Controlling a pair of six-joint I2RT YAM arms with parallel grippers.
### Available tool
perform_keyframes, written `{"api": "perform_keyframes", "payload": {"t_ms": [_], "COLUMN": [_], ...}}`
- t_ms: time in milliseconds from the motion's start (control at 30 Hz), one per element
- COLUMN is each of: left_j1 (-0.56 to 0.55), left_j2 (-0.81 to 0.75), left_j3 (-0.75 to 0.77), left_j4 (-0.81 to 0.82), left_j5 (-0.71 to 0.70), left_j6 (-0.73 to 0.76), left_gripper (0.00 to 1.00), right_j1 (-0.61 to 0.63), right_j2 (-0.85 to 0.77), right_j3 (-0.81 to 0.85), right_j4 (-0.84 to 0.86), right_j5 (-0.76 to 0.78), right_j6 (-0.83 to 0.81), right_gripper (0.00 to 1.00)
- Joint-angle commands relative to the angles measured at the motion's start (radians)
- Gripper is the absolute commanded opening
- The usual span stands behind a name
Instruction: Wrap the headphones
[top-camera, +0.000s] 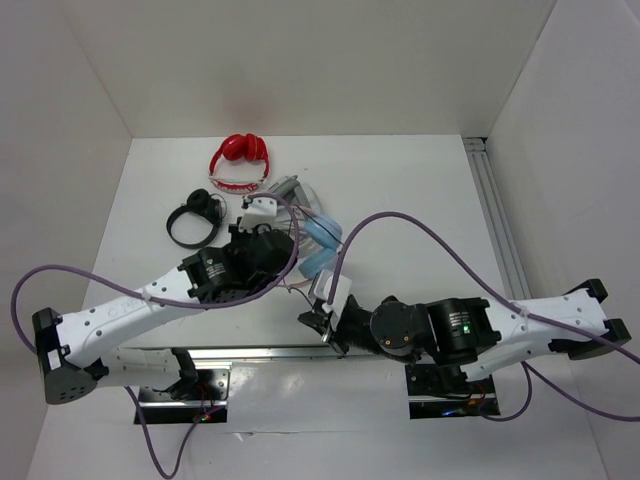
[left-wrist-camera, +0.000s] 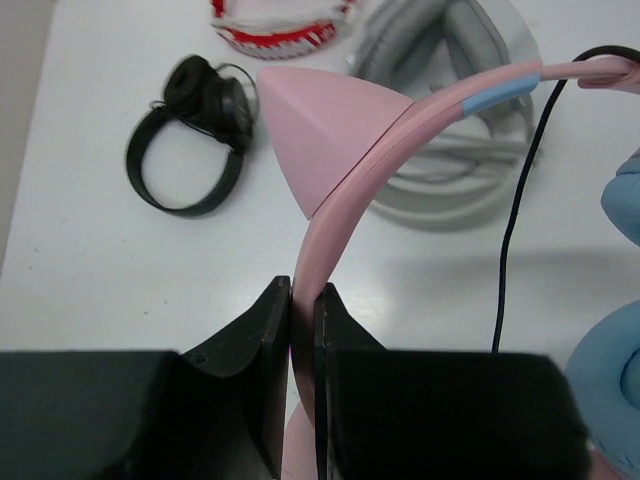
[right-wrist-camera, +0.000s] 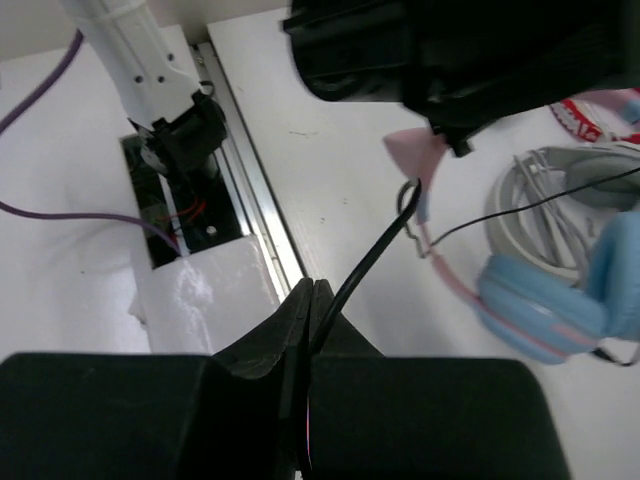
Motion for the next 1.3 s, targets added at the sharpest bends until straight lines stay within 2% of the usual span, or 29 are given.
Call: {"api": "perform_keyframes", "payload": {"t_ms": [0,267,467,633,767,900,967,1267], "left_j1": [-0.032,-0.077,-0.077,-0.077,-0.088,-0.088,-0.088,-0.088], "left_j2": [-0.088,-0.192,-0.229,-0.241,-0.281,-0.330,-0.344,-0.355], "left_j3": [-0.016,-0.086,-0.006,0.034,0.045,0.045,0.036,0.083], "left_j4": [0.037,0.102,-0.024,-0.139,-0.148,-0.138,-0.118,-0.118], "left_j5": [0.078,0.394,0.583,0.672,0.782,0.922,0.989,1.099], "left_j6": [-0.034,0.151,0.274,0.380,0.401,0.433,0.444,0.467], "left_gripper": [0.00,0.00,0.00,0.00,0.00,0.00,0.00,0.00], "right_j1": [0.008,0.008,0.008,0.008,0.008,0.008,-0.013,-0.147], "right_j2": [0.009,0.032,0.071,0.081,0.081,0.072,0.062,0.014], "right_j3": [0.104,0.202,0.222,0.253,0.264,0.264,0.249,0.138], "right_j4": [-0.196,-0.328,-0.396,-0.471,-0.531,-0.531,-0.507,-0.349], "right_j5": [0.090,0.236,0.342,0.415,0.500,0.662,0.691,0.633], "right_j6": [-0.036,-0.056,-0.066,-0.066,-0.031,-0.013,-0.013,-0.071], "right_gripper": [0.00,0.00,0.00,0.00,0.00,0.00,0.00,0.00]}}
